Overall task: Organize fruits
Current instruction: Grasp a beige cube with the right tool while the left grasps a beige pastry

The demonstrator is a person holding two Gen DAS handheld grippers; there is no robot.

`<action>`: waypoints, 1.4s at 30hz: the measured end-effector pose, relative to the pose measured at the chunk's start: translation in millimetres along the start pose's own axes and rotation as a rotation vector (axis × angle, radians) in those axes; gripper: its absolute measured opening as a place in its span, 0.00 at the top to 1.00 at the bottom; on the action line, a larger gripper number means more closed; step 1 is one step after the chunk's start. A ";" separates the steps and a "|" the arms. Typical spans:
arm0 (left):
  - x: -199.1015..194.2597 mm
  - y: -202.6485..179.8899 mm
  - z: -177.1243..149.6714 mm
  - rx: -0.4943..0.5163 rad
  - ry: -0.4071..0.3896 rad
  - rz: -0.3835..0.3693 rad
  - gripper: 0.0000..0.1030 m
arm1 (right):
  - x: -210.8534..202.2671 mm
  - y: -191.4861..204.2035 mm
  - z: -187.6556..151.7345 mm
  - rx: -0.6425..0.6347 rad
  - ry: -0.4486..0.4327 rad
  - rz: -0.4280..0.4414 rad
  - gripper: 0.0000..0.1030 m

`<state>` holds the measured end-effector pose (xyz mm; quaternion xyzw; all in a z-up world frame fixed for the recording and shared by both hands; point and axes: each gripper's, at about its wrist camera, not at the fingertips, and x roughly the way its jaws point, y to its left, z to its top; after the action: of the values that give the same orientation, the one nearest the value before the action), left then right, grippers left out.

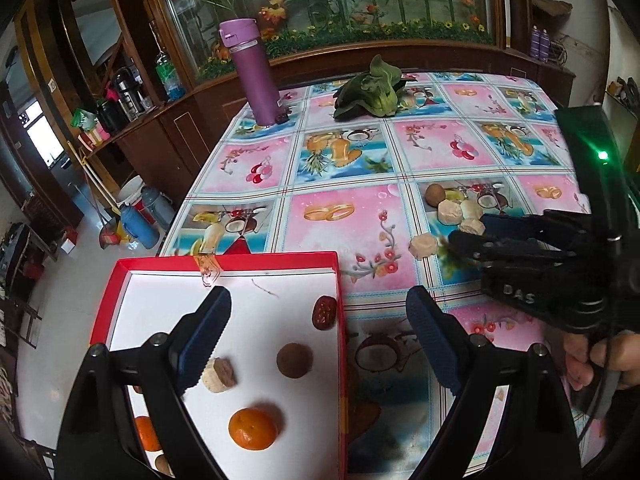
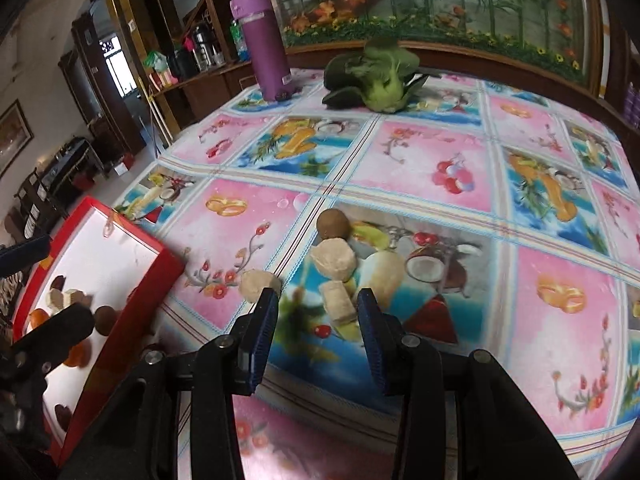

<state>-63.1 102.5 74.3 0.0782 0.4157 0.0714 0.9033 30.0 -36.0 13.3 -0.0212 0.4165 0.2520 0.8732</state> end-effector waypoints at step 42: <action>49.4 -60.6 14.8 -0.050 0.065 -0.276 0.74 | -51.5 -58.3 -25.9 0.173 -0.079 0.042 0.86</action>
<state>-16.1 51.6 35.1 -0.0045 0.4497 -0.0407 0.8922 11.0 -115.1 24.3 0.0729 0.4024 0.2340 0.8820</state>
